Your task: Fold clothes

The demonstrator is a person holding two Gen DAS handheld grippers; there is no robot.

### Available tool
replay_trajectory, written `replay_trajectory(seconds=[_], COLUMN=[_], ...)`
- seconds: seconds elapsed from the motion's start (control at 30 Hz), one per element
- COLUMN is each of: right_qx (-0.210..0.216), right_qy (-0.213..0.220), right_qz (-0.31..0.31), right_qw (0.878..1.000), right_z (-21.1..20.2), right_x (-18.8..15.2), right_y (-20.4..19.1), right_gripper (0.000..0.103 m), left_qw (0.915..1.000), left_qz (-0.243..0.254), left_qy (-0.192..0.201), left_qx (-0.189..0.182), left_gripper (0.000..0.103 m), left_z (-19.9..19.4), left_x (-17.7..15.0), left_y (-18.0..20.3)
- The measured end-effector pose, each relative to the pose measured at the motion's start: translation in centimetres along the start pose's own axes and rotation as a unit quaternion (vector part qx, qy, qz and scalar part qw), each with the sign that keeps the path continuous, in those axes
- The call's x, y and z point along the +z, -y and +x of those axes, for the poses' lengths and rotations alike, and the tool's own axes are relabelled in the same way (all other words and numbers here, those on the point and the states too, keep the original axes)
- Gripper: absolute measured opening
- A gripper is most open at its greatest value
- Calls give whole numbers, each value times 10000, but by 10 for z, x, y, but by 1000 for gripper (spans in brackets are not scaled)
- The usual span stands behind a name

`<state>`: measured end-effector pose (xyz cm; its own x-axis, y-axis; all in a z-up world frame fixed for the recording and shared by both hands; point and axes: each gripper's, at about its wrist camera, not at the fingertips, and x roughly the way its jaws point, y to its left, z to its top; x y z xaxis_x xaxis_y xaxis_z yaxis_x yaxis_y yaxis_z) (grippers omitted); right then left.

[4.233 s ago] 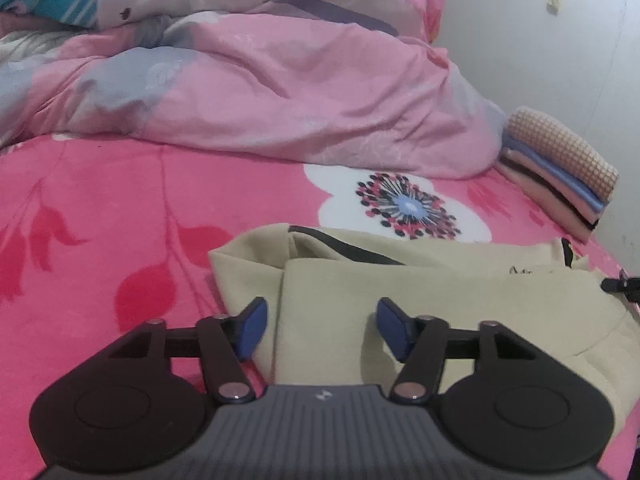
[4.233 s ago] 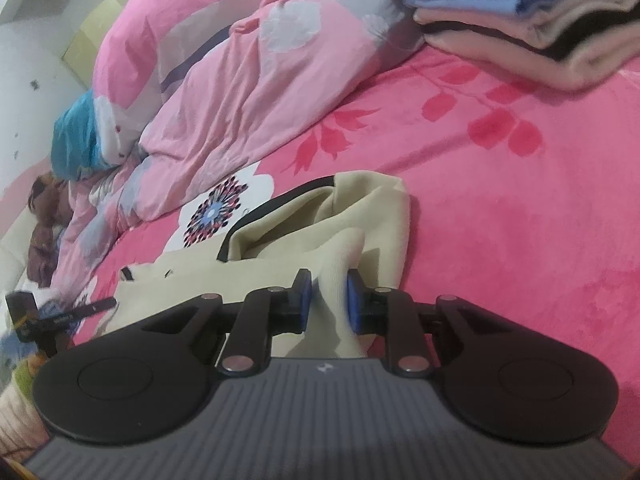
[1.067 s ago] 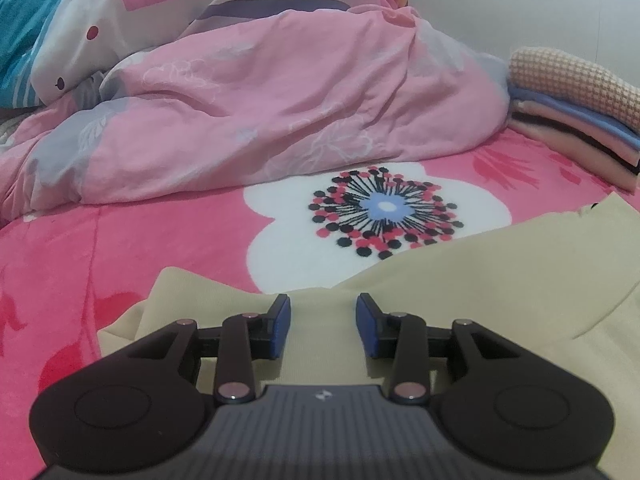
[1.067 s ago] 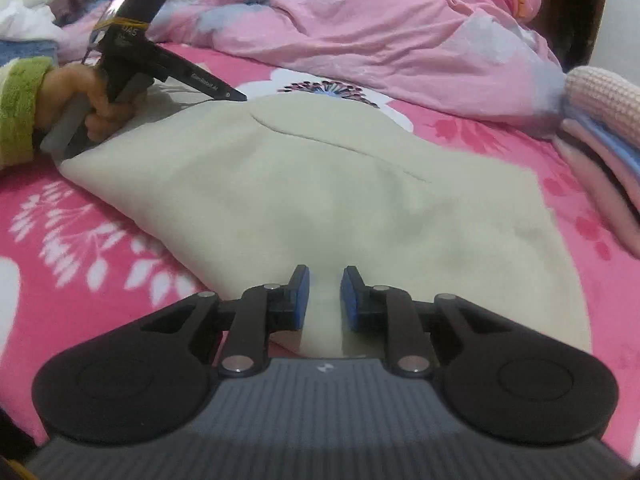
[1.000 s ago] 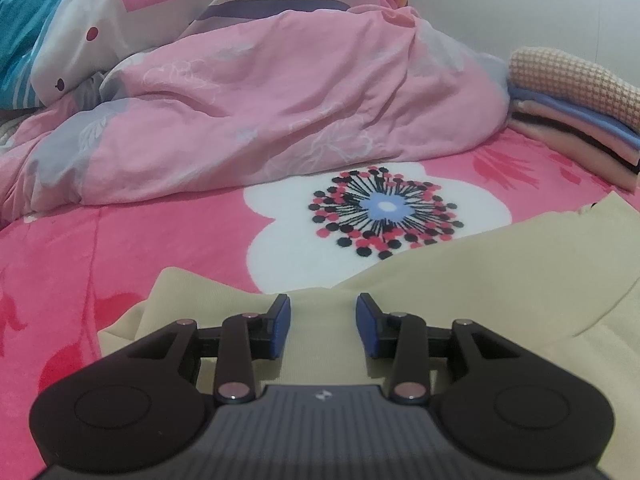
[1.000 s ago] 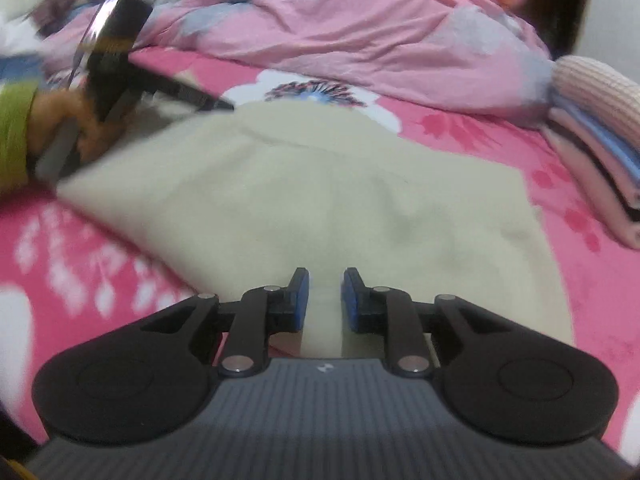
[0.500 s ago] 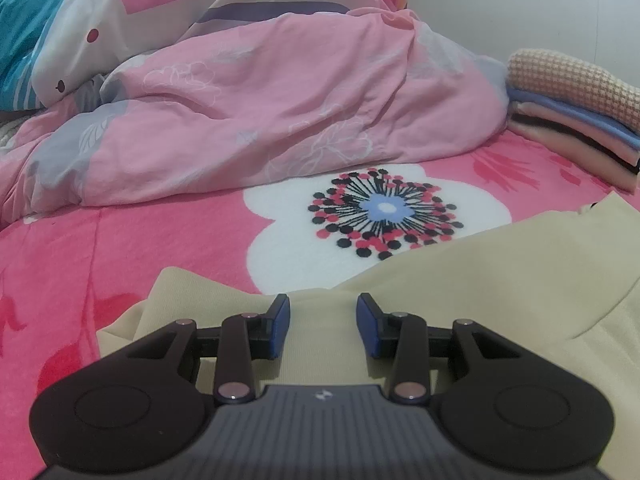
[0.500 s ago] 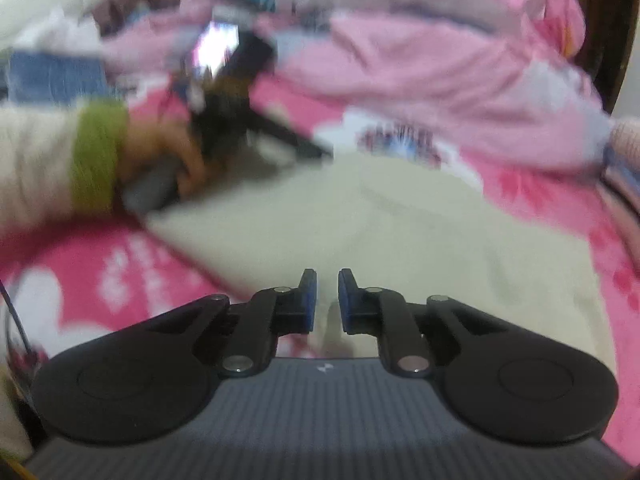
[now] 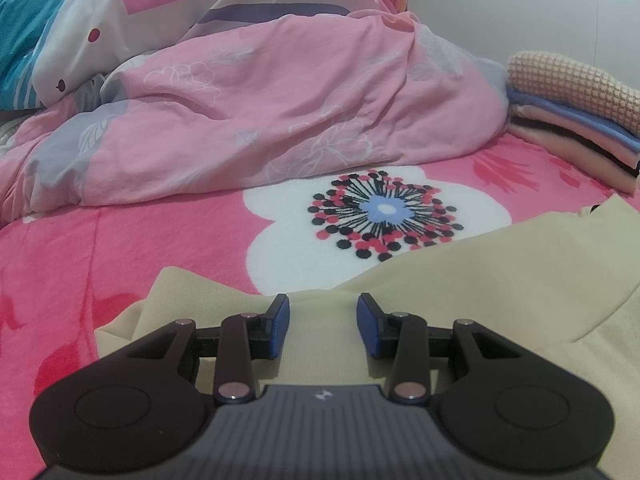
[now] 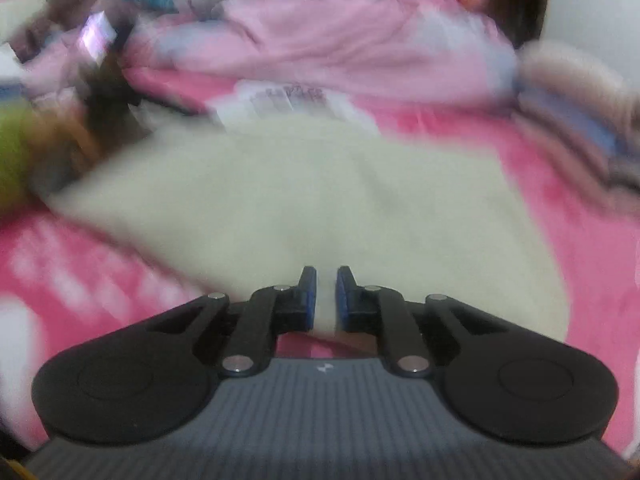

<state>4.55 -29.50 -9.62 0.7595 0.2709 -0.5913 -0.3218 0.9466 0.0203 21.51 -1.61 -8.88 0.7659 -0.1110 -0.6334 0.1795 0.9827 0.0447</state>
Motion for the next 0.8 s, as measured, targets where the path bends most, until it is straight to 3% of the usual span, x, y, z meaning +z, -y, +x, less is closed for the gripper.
replay_trajectory(seconds=[0.1,0.2,0.33,0.43,0.5,0.57,0.7,0.8], right_qx=[-73,-438,-453,-493,-464,-334,543,1152], right_qy=[51,324,246,91,288,474,463,166], right_qz=[260,117,786,1093,1972,3060,5116,6156], right_qw=[9996,9984,9956,9927,9788,9503,8562,7794], right_z=[-14,-35,-17,-26,-46,-65,-85,-74], right_x=[20,26,-12,8,10,7,-34,-66], right_y=[7,14,55,59,79,105,148,151], right_gripper=[8,7,5,5,9,15,30,41], left_qw=[10000,10000,10000,10000,10000,10000,10000,10000], left_qz=[37,35,54,71,68,58,38,19], left_qy=[-6,3,6,0,3,7,13,20], left_qx=[24,22,25,37,33,20,0,-21], left_gripper=[39,39,39,39,39,39,39,39], left_z=[0,0,0,0,0,0,0,0], left_x=[0,0,0,0,0,0,-1,-1], left_y=[1,1,1,2,2,1,0,-1])
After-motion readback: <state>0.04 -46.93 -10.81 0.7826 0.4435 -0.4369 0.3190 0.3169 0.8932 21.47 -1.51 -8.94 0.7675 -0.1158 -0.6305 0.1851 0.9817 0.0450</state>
